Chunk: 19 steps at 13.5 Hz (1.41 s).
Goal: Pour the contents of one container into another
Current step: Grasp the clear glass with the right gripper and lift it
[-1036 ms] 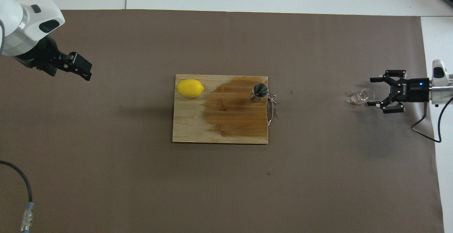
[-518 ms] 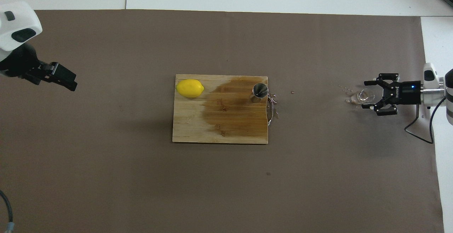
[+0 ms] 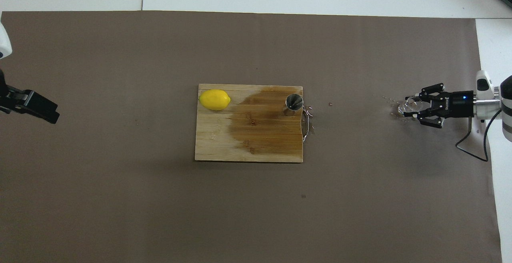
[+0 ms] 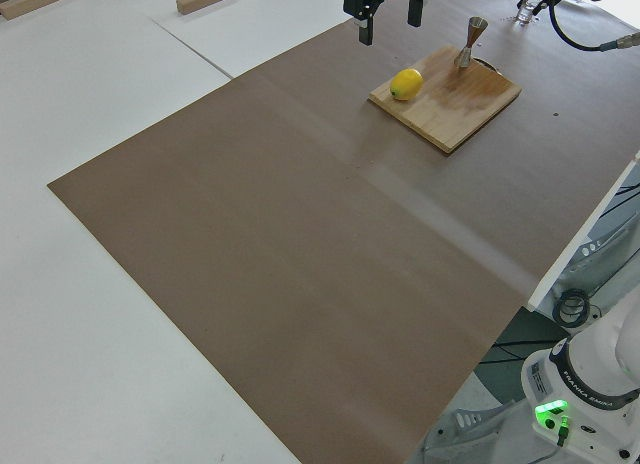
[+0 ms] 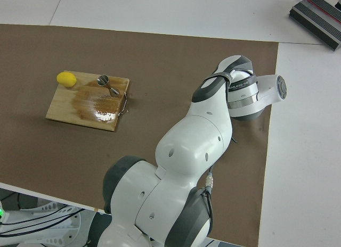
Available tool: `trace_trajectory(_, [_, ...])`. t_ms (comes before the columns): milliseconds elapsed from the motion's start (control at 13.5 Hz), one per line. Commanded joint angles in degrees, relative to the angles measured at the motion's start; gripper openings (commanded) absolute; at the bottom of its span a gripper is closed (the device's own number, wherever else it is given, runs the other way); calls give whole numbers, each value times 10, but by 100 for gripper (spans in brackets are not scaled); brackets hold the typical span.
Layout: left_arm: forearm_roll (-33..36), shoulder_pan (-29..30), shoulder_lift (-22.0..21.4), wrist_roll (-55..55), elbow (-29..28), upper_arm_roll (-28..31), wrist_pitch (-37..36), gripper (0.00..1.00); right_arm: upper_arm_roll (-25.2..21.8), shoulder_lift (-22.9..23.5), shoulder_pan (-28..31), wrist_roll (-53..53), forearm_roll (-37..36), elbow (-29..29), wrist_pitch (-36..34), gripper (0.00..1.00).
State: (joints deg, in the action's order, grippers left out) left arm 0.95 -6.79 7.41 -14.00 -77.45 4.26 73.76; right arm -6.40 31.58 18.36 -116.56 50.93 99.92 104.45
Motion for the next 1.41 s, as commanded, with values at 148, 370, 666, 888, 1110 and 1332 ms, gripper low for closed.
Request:
trace_trajectory(148, [7, 14, -56, -37, -107, 2, 79, 100, 2, -3, 0, -5, 19, 8, 17, 25])
trace_trajectory(370, [6, 15, -100, -35, -204, 2, 143, 100, 2, -8, -16, -9, 19, 2, 18, 17])
trace_trajectory(666, [3, -15, -105, -25, -206, 43, 164, 100, 2, -68, -60, 31, 10, -1, 43, 0])
trace_trajectory(888, [3, -11, -104, -21, -205, 43, 155, 100, 2, -128, -118, 119, -41, -1, 46, 0])
trace_trajectory(1110, [3, -11, -103, -23, -205, 43, 155, 100, 2, -162, -177, 211, -57, -2, 50, 0])
trace_trajectory(1332, [4, -12, -103, -21, -205, 43, 155, 100, 2, -173, -231, 251, -88, -2, 96, 0])
